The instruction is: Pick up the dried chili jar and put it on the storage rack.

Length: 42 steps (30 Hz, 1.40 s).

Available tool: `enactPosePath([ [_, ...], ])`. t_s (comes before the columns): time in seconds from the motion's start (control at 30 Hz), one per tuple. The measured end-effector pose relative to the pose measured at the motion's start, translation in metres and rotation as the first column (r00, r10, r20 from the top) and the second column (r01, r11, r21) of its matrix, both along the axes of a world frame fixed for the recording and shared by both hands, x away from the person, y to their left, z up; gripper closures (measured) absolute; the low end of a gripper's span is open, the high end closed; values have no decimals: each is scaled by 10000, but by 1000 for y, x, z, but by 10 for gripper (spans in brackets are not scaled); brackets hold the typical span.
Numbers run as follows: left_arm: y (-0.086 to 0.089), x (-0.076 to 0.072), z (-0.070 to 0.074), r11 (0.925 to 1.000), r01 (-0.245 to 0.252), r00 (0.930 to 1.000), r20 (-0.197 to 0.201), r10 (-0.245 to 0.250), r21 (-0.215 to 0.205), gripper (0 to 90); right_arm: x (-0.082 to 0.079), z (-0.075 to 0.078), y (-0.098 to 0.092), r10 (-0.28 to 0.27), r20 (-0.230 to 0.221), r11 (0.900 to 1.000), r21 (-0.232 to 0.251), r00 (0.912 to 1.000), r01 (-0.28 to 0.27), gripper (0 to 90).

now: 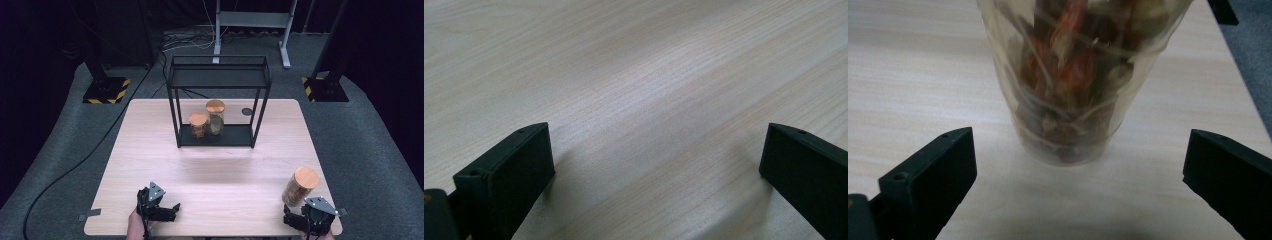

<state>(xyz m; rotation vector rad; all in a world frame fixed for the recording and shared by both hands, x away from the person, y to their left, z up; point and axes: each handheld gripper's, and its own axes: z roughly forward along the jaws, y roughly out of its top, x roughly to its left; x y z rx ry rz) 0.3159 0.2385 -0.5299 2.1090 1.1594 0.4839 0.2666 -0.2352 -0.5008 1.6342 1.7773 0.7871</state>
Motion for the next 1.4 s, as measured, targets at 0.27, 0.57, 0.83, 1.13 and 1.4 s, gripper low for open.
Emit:
enactPosePath([
  [0.27, 0, 0, 0, 10000, 8, 10000, -5, -8, 13, 2, 8, 6, -3, -1, 621, 10000, -57, 9981, 5, 0],
  [0.57, 0, 0, 0, 10000, 3, 10000, -3, -3, 14, 2, 16, 10, -4, 20, 1291, 10000, 65, 9916, -29, 0],
  [0.83, 0, 0, 0, 10000, 7, 10000, -4, -7, 17, 3, 22, 20, 0, 209, 2107, 9995, 191, 9773, -255, 0],
  [1.13, 0, 0, 0, 10000, 8, 10000, 9, -8, 23, 3, 30, 31, 2, 341, 3028, 9975, 486, 9524, -512, 0],
  [1.4, 0, 0, 0, 10000, 5, 10000, 17, -5, 22, 3, 31, 34, 3, 318, 3790, 9965, 597, 9248, -588, 0],
])
